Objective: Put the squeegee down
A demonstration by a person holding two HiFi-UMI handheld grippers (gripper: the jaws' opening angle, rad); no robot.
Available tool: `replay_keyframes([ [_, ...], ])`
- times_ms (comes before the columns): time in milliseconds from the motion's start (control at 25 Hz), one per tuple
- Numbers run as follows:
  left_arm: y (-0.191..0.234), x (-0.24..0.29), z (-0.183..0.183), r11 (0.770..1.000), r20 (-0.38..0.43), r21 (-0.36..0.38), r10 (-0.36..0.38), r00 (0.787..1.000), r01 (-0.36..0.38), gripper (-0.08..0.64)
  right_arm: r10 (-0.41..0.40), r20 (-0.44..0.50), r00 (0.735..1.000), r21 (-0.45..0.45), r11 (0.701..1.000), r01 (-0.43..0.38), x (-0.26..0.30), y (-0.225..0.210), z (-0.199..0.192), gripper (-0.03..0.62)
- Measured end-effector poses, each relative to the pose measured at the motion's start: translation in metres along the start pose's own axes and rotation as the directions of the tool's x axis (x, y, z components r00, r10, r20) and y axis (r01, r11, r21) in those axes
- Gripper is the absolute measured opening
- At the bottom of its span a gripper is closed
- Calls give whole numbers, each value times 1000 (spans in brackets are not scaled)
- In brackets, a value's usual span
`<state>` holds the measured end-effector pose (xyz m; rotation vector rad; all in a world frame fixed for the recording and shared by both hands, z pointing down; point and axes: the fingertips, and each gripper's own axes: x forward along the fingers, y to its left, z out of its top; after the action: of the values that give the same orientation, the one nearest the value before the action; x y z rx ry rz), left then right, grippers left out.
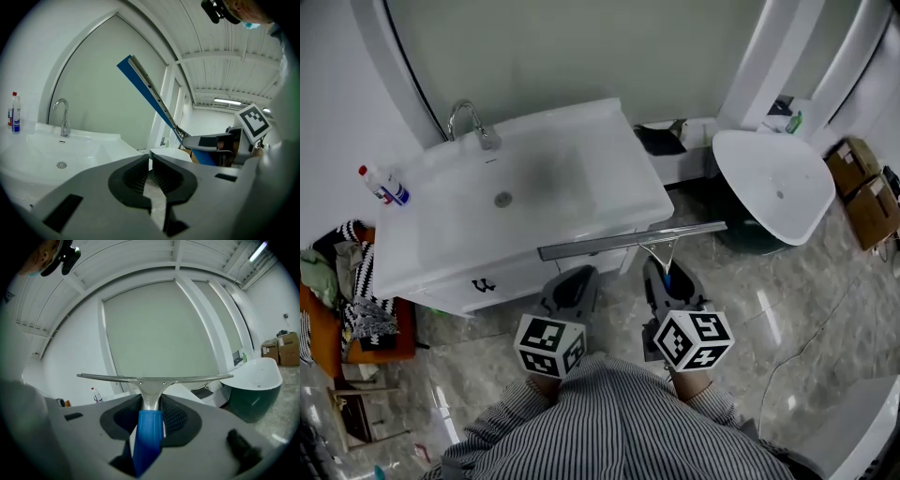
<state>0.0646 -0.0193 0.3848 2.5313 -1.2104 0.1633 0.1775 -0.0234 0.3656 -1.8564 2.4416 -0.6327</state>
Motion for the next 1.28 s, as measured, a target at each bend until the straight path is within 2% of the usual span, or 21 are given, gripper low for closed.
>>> replay_keyframes([
  [360, 18, 18, -5, 998, -40, -28, 46, 998, -48, 32, 18, -65, 998, 37, 999, -16, 29, -15, -13, 121],
  [640, 40, 41, -8, 999, -65, -30, 29, 997, -31, 32, -10, -78, 997, 56, 998, 14, 60, -24, -17, 121],
  [1280, 166, 143, 60, 1000, -65, -13, -23, 998, 22, 32, -72, -54, 996, 58, 995, 75, 214, -28, 29, 121],
])
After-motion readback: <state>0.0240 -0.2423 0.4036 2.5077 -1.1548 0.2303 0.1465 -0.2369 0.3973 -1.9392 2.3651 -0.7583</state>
